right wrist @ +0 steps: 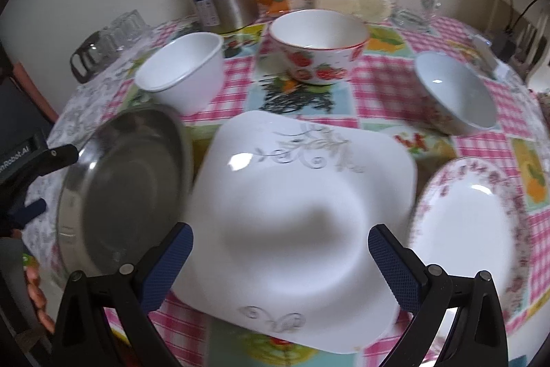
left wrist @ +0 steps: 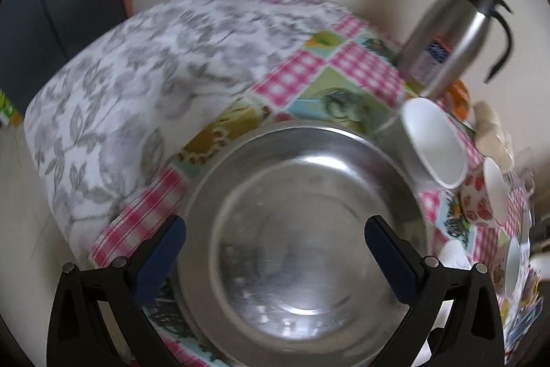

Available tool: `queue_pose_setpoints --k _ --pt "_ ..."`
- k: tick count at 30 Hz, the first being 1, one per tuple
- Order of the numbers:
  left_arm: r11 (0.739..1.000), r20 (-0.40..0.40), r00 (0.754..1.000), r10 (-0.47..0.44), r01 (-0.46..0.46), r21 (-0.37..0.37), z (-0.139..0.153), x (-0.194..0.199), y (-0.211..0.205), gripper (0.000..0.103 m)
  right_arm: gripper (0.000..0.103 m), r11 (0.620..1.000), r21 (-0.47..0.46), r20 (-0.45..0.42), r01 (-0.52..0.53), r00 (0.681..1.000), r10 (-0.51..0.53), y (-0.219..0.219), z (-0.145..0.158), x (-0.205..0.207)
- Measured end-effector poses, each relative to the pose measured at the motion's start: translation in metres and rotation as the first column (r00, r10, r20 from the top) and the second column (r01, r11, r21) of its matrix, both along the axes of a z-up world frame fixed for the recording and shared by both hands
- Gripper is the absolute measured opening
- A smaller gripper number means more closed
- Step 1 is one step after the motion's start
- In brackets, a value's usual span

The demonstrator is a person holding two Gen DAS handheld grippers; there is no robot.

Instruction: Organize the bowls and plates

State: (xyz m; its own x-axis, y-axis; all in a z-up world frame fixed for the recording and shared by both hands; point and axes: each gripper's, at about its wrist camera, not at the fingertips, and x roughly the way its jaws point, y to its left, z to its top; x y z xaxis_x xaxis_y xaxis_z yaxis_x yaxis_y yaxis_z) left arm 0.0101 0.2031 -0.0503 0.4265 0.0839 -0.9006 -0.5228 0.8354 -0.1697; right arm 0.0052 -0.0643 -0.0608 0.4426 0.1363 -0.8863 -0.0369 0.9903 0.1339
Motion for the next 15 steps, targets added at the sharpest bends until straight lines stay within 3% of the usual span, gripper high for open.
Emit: queue_pose_setpoints --k 6,12,14,15 --pt "0.997 -0.058 0.995 0.079 -0.080 -0.016 -0.009 -0.007 0.025 0.103 0.103 0.999 0.023 0.011 -0.032 0.999 0.032 0.016 -0.008 0.006" --pt "0.995 -0.121 0.988 0.093 -0.089 0.033 -0.021 -0.007 0.032 0.103 0.103 0.997 0.006 0.065 -0.074 0.995 0.073 0.034 -0.006 0.007" --pt "0.996 -0.143 0.985 0.094 -0.092 0.022 -0.026 -0.007 0.034 0.098 0.103 0.996 0.002 0.068 -0.094 0.993 0.093 0.040 -0.007 0.007" --pt "0.996 -0.154 0.984 0.094 -0.093 0.013 -0.030 -0.006 0.034 0.089 0.103 0.994 -0.004 0.069 -0.107 0.992 0.107 0.044 -0.008 0.007"
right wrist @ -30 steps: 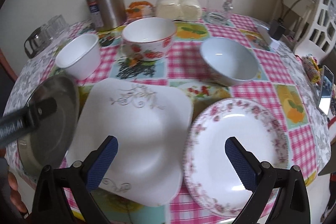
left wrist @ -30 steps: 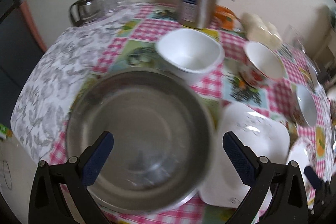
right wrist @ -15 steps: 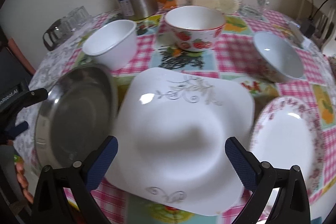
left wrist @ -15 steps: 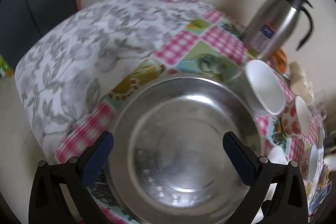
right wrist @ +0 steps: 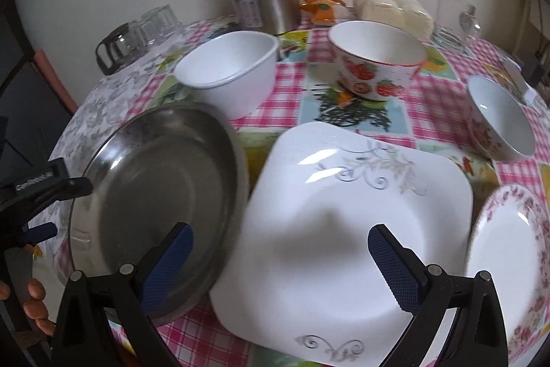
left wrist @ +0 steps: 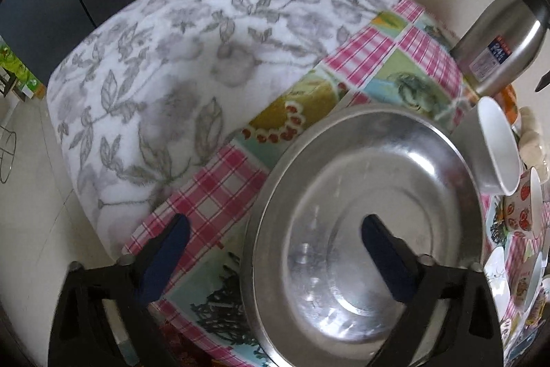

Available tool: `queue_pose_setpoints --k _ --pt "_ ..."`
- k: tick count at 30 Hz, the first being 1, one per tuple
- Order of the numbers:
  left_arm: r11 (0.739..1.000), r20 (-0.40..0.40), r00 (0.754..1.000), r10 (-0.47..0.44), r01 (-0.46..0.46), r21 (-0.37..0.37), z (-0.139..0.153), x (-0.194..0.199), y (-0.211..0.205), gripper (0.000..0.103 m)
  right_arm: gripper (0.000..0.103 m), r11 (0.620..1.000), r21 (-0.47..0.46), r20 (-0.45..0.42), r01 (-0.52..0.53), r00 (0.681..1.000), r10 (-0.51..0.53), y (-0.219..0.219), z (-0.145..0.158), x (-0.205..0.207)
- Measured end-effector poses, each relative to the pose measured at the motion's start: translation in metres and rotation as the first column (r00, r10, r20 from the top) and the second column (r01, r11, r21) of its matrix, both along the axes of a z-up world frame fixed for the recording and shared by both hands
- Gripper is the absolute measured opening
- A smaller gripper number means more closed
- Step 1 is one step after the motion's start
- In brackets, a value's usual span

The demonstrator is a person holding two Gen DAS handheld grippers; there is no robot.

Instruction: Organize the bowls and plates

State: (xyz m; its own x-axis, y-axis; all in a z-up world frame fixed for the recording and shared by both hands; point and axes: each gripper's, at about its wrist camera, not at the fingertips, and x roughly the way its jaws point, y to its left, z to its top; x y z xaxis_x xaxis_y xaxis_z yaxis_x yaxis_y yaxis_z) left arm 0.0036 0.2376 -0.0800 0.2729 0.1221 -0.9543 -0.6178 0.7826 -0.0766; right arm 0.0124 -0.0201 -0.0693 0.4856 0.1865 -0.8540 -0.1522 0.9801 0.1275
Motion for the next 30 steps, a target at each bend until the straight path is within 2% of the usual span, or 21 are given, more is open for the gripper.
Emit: queue_pose_setpoints --k 1,5,7,13,15,22,30 --pt "1.000 -0.011 1.000 0.001 -0.001 -0.012 -0.003 0.000 0.001 0.078 0.103 1.000 -0.004 0.002 -0.008 1.000 0.009 0.003 -0.001 0.000" --pt "0.998 -0.047 0.999 0.014 -0.017 -0.055 -0.015 -0.001 0.005 0.063 0.101 0.999 -0.015 0.023 -0.035 0.999 0.035 0.011 -0.002 0.002" --pt "0.998 -0.044 0.999 0.027 -0.029 -0.054 -0.015 -0.002 0.007 0.052 0.100 0.999 -0.013 0.034 -0.037 0.999 0.037 0.012 -0.001 0.003" --pt "0.998 -0.032 0.999 0.040 -0.041 -0.056 -0.016 -0.004 0.011 0.028 0.090 1.000 0.000 0.023 0.004 1.000 -0.004 0.007 -0.004 0.010" --pt "0.997 -0.021 0.999 0.041 -0.042 -0.065 -0.017 -0.004 0.011 0.026 0.086 1.000 0.008 0.010 0.022 1.000 -0.022 0.003 -0.005 0.013" --pt "0.996 -0.009 0.998 0.058 -0.059 -0.066 -0.014 -0.007 0.016 0.025 0.082 0.999 0.026 0.026 0.046 0.999 -0.047 -0.002 -0.001 0.013" --pt "0.991 -0.005 0.993 0.118 -0.118 -0.069 -0.009 -0.027 0.028 0.025 0.069 0.998 0.050 0.054 -0.039 0.998 0.036 0.016 0.003 0.011"
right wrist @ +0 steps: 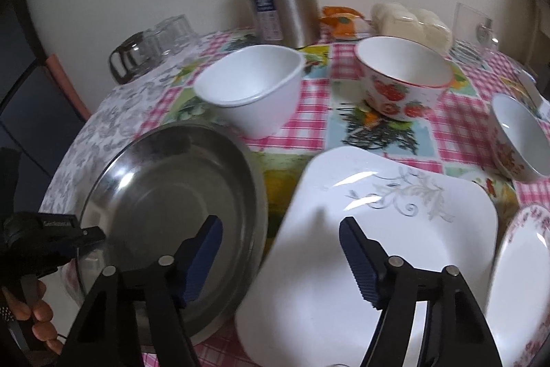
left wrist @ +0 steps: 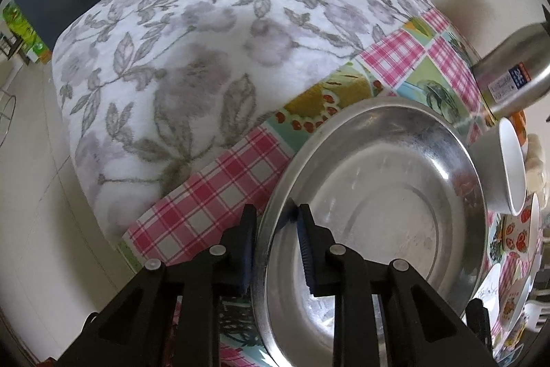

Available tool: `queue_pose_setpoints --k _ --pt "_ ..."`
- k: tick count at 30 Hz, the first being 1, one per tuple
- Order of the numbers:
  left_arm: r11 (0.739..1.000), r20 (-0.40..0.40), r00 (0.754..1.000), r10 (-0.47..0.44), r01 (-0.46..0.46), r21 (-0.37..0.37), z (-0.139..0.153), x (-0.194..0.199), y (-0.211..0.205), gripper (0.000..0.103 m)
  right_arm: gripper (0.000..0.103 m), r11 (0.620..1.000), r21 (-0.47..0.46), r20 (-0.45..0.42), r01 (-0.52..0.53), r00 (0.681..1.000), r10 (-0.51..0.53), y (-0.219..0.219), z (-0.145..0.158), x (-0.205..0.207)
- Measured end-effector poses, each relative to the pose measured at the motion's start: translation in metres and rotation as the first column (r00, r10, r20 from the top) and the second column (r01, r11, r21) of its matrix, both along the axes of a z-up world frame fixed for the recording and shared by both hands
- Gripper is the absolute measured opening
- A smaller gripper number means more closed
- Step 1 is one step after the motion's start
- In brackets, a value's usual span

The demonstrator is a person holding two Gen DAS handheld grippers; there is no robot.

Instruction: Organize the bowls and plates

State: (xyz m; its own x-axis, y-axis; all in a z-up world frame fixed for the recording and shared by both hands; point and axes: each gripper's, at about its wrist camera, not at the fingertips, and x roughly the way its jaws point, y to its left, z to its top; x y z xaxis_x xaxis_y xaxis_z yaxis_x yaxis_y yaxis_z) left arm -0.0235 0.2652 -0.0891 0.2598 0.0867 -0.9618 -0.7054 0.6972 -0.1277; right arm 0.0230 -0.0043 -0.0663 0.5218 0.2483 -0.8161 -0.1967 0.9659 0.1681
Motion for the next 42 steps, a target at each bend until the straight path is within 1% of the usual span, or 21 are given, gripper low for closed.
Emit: queue_pose_setpoints --k 1,3,4,6,9,14,18,21,25,29,31,35,38,42 --pt "1.000 0.000 1.000 0.006 -0.006 0.001 0.001 -0.001 -0.002 0.025 0.067 1.000 -0.004 0.000 -0.012 1.000 0.012 0.003 -0.001 0.000" --pt "1.000 0.000 1.000 0.015 -0.015 0.004 0.002 -0.004 -0.001 0.025 0.060 1.000 -0.005 -0.003 -0.029 1.000 0.029 0.006 -0.003 0.000" --pt "1.000 0.001 1.000 0.018 -0.018 0.004 0.002 -0.005 -0.002 0.026 0.058 0.999 -0.002 -0.008 -0.037 0.999 0.037 0.007 -0.005 0.001" --pt "1.000 0.004 1.000 0.029 -0.029 -0.003 0.002 -0.008 -0.001 0.026 0.052 0.999 -0.001 -0.018 -0.046 0.999 0.046 0.008 -0.007 0.001" --pt "0.999 0.000 0.999 0.045 -0.045 -0.003 0.001 -0.010 0.000 0.028 0.048 0.999 -0.003 -0.025 -0.054 0.998 0.053 0.009 -0.010 0.000" --pt "0.997 0.004 0.997 0.083 -0.083 -0.006 0.002 -0.017 0.005 0.028 0.047 0.998 -0.010 -0.018 -0.061 0.998 0.061 0.011 -0.010 -0.001" --pt "0.996 0.001 0.996 0.090 -0.090 0.003 0.002 -0.018 0.005 0.029 0.047 0.997 -0.025 -0.006 -0.071 0.997 0.071 0.015 -0.007 -0.003" --pt "0.995 0.003 0.995 0.101 -0.101 -0.002 0.002 -0.019 0.006 0.029 0.047 0.997 -0.014 0.009 -0.080 0.997 0.080 0.015 -0.005 -0.004" --pt "0.995 0.001 0.995 0.104 -0.104 0.001 0.003 -0.019 0.005 0.029 0.047 0.996 0.035 0.001 -0.087 0.996 0.087 0.013 -0.004 -0.002" --pt "0.994 0.001 0.994 0.105 -0.105 0.000 0.003 -0.020 0.005 0.029 0.047 0.986 0.143 -0.022 -0.085 0.996 0.089 0.008 -0.002 -0.001" --pt "0.994 0.002 0.994 0.107 -0.107 -0.002 0.003 -0.019 0.005 0.029 0.047 0.984 0.160 -0.038 -0.084 0.995 0.091 0.008 -0.005 0.000" --pt "0.994 0.005 0.994 0.111 -0.111 -0.008 0.002 -0.019 0.005 0.029 0.042 0.982 0.169 -0.066 -0.090 0.993 0.103 0.012 -0.011 0.002" --pt "0.993 0.007 0.993 0.114 -0.114 -0.011 0.002 -0.019 0.006 0.029 0.035 0.983 0.155 -0.079 -0.093 0.991 0.106 0.015 -0.016 0.004" --pt "0.993 0.009 0.993 0.117 -0.116 -0.013 0.002 -0.020 0.007 0.029 0.029 0.986 0.138 -0.074 -0.097 0.991 0.107 0.018 -0.018 0.007"
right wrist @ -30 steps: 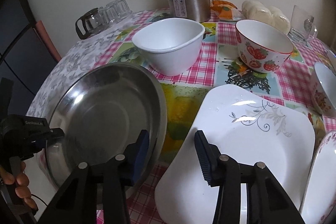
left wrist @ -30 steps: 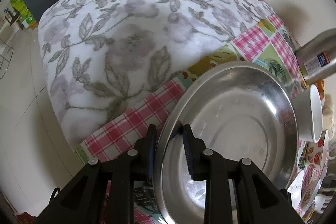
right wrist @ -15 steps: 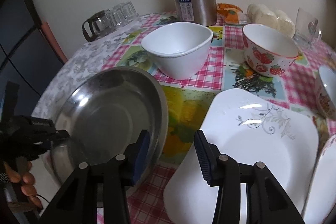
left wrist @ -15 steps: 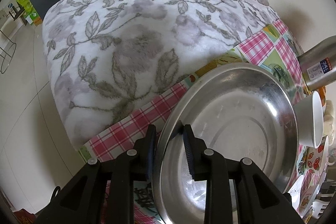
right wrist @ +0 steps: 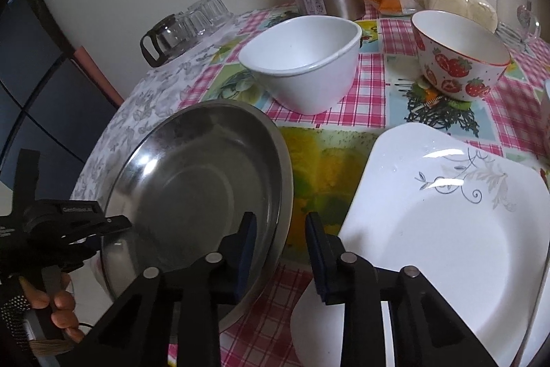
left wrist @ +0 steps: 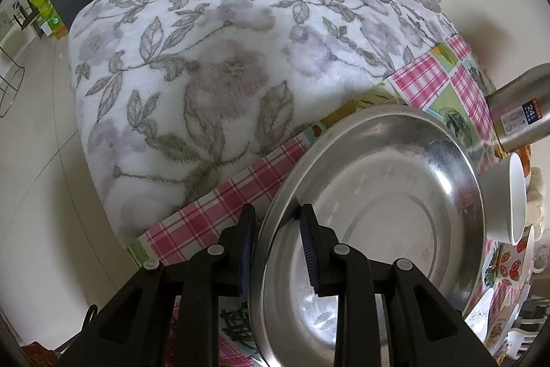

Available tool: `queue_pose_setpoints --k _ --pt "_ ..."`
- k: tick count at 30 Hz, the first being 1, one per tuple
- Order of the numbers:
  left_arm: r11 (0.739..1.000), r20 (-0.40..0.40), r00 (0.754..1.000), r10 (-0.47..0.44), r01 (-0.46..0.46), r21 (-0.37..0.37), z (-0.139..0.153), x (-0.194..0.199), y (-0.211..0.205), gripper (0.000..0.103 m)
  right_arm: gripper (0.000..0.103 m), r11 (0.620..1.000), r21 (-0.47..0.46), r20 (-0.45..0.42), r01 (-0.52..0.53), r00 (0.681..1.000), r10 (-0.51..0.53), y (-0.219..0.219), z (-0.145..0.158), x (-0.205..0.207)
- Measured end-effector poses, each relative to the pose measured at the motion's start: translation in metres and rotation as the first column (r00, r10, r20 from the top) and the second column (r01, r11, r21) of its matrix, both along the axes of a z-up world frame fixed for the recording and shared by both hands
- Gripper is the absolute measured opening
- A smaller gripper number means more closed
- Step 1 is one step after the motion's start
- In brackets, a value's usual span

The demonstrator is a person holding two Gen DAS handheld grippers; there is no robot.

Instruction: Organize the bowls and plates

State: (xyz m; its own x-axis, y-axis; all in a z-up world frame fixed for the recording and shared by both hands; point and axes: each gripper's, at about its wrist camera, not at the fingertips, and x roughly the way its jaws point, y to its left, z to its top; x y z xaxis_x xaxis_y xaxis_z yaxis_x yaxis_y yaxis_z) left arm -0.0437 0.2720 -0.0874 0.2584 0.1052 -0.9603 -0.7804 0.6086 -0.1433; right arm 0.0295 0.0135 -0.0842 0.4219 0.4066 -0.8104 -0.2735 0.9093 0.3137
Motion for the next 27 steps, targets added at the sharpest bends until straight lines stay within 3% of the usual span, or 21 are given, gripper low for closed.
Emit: queue_pose_setpoints --k 3,13,17,27 --pt "1.000 0.003 1.000 0.004 -0.004 -0.001 0.000 0.000 0.001 0.029 0.024 1.000 -0.016 -0.011 -0.008 1.000 0.008 0.006 -0.006 0.003" --pt "1.000 -0.003 1.000 -0.003 0.003 0.013 -0.001 0.003 0.001 0.029 0.024 0.997 -0.072 0.020 0.008 1.000 -0.006 0.011 -0.009 0.007" --pt "1.000 -0.005 1.000 -0.014 0.014 0.024 -0.001 0.007 0.000 0.028 0.014 0.997 -0.078 0.029 -0.019 0.999 0.021 0.015 -0.007 0.004" --pt "0.998 0.012 0.999 -0.035 0.035 0.048 0.001 0.009 -0.004 0.027 0.015 0.993 -0.113 0.080 -0.031 0.996 0.040 0.017 0.005 -0.002"
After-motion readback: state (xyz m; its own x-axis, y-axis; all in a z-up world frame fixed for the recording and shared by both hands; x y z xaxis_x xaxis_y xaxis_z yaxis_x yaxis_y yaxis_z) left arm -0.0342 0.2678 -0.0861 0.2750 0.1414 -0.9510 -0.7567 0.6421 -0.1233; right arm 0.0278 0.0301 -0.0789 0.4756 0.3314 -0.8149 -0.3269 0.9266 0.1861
